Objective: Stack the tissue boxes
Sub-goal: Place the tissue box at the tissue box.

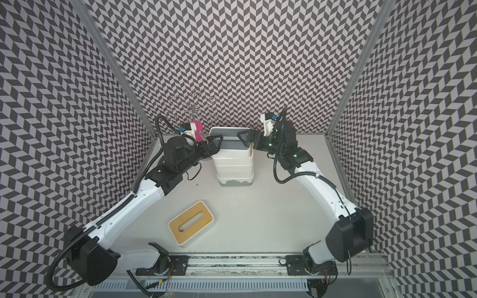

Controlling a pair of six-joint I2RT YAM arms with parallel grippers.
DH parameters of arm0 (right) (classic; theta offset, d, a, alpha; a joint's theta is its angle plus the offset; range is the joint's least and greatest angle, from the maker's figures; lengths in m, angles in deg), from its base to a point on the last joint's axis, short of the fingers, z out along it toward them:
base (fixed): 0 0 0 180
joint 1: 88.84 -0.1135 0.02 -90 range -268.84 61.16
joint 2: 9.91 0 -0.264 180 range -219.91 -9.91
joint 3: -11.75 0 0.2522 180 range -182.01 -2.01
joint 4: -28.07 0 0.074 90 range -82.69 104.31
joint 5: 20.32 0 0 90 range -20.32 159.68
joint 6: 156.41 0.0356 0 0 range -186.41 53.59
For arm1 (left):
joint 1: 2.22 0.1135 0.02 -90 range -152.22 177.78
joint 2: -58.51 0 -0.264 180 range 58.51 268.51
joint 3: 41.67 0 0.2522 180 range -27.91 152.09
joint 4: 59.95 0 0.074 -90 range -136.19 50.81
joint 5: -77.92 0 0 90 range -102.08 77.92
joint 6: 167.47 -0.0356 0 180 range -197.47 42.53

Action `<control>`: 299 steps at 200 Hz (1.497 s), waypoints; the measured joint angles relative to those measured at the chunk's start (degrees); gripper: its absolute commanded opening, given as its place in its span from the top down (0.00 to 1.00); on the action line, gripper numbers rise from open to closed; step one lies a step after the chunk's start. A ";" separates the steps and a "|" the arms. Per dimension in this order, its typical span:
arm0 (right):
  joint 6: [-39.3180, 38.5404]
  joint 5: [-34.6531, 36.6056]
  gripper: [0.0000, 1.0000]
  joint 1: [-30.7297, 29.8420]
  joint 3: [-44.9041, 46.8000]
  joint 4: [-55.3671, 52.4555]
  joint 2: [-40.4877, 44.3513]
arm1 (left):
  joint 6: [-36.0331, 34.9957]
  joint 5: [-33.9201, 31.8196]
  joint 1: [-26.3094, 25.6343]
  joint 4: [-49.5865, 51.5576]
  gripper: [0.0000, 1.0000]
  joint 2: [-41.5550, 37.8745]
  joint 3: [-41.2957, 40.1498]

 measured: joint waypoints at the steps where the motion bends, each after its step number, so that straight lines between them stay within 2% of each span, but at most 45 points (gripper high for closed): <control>1: 0.00 0.00 0.01 0.00 -0.04 0.00 -0.02 | -0.02 0.00 0.00 0.02 0.01 0.00 0.00; 113: -0.63 0.92 0.01 0.22 -2.14 -2.10 -1.20 | -1.36 -0.87 -1.36 1.57 0.00 0.00 0.24; 238: -0.57 2.80 0.01 0.22 0.17 -2.19 1.27 | -2.67 -1.66 -1.51 2.12 0.01 -0.09 0.66; 270: -0.63 3.67 0.01 0.50 2.99 -1.84 4.76 | -3.93 -2.84 -1.51 3.87 0.01 -2.82 0.66; 299: -0.57 3.69 0.01 0.79 8.76 -0.96 10.88 | -5.49 -4.33 -1.51 6.16 0.00 -9.73 -1.05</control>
